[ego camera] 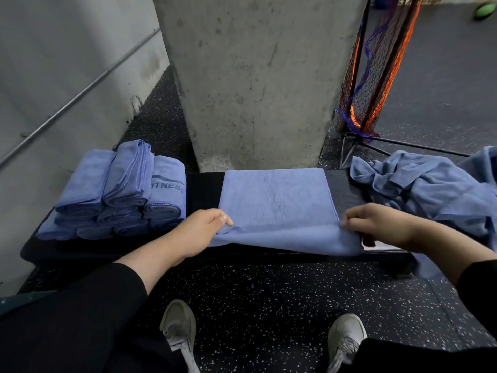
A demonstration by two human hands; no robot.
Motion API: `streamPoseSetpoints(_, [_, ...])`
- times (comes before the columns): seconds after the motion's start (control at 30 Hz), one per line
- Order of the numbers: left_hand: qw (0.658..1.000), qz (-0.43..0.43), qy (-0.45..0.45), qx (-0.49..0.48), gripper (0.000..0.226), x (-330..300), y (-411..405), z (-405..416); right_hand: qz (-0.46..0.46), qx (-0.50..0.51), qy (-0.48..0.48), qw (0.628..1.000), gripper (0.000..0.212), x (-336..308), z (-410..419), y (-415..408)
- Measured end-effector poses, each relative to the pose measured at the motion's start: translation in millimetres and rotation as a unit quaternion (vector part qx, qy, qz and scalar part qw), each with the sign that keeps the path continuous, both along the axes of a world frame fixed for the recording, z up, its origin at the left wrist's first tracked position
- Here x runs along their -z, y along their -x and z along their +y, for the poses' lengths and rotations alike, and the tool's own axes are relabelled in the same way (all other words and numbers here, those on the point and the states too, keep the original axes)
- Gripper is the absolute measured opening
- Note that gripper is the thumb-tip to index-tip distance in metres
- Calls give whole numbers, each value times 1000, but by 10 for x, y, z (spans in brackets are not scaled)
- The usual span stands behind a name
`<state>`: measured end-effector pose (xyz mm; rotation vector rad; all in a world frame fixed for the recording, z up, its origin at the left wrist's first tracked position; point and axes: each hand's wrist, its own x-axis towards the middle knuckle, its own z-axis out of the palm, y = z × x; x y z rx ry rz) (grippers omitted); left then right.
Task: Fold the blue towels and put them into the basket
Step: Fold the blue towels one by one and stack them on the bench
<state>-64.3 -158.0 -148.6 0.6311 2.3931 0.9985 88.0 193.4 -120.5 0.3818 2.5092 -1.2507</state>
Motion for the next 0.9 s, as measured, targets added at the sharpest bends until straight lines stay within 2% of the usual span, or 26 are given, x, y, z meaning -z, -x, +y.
streamPoseSetpoints(0.13, [999, -26, -19, -38, 37, -42, 71, 116, 106, 64, -48, 991, 31, 31, -42, 203])
streamPoseSetpoints(0.27, [996, -55, -63, -21, 40, -62, 150, 210, 139, 108, -62, 983, 27, 87, -84, 393])
streamPoseSetpoints(0.37, [998, 1, -42, -46, 21, 21, 282, 247, 111, 115, -104, 982, 30, 159, -66, 542])
streamPoseSetpoints(0.47, [993, 68, -18, -95, 33, 7, 387, 312, 92, 123, -151, 977, 30, 231, -31, 685])
streamPoseSetpoints(0.63, [978, 167, 2, -127, 36, -63, 593, 530, 117, 128, -213, 962, 27, 298, 3, 845])
streamPoseSetpoints(0.77, [976, 189, 55, -97, 40, -21, 762, 719, 137, 132, -245, 951, 27, 406, 69, 942])
streamPoseSetpoints(0.9, [970, 183, 158, -18, 38, 92, 830, 795, 123, 109, -252, 954, 21, 455, 115, 1011])
